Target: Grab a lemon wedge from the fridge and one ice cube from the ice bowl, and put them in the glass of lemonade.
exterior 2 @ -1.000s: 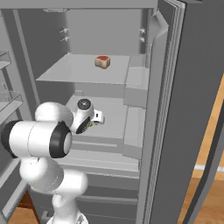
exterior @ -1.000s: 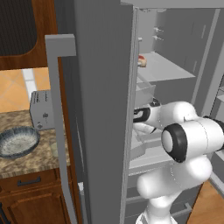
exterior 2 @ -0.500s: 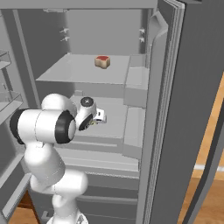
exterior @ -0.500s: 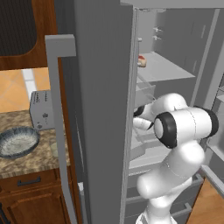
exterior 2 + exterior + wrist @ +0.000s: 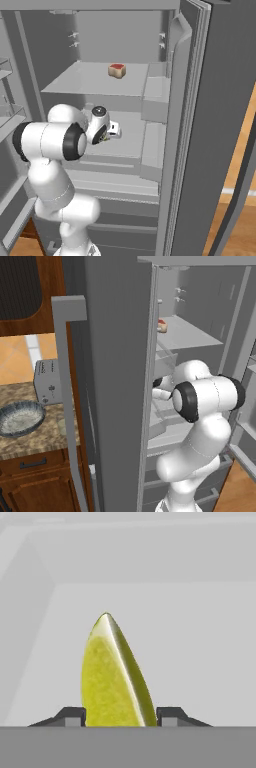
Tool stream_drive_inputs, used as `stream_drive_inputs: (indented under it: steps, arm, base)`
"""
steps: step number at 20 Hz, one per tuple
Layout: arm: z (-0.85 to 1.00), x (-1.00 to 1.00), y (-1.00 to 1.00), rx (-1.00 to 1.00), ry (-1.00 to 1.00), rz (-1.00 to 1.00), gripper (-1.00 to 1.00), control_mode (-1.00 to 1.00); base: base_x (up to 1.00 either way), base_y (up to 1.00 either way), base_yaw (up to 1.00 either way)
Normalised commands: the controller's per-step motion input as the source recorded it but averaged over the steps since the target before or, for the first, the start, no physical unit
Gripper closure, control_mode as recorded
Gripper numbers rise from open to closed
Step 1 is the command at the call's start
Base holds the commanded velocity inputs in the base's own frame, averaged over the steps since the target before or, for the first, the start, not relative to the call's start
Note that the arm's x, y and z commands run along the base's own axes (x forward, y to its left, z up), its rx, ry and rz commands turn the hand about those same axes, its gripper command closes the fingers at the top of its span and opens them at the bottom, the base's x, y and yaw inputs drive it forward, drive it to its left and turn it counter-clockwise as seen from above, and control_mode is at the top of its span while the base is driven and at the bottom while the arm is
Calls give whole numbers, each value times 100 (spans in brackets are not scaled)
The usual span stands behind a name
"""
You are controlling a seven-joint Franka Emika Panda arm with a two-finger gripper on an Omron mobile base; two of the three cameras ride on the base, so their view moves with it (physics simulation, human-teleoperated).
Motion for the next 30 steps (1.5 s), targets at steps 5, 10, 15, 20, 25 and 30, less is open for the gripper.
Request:
stream_drive_inputs:
  steps: [5,10,15,20,25,30]
  arm:
    - [-6,-86,-20,0,1,0,100,-100]
    - [33,-100,-24,0,1,0,100,-100]
    - [73,-100,-16,0,3,2,100,-100]
    - [81,-100,-11,0,9,0,100,-100]
    - [78,-97,-3,0,1,0,100,-100]
    - [96,-85,-1,0,0,0,100,-100]
  base:
    - [0,0,0]
    - [0,0,0]
    - [0,0,0]
    - [0,0,0]
    - [0,0,0]
    - [0,0,0]
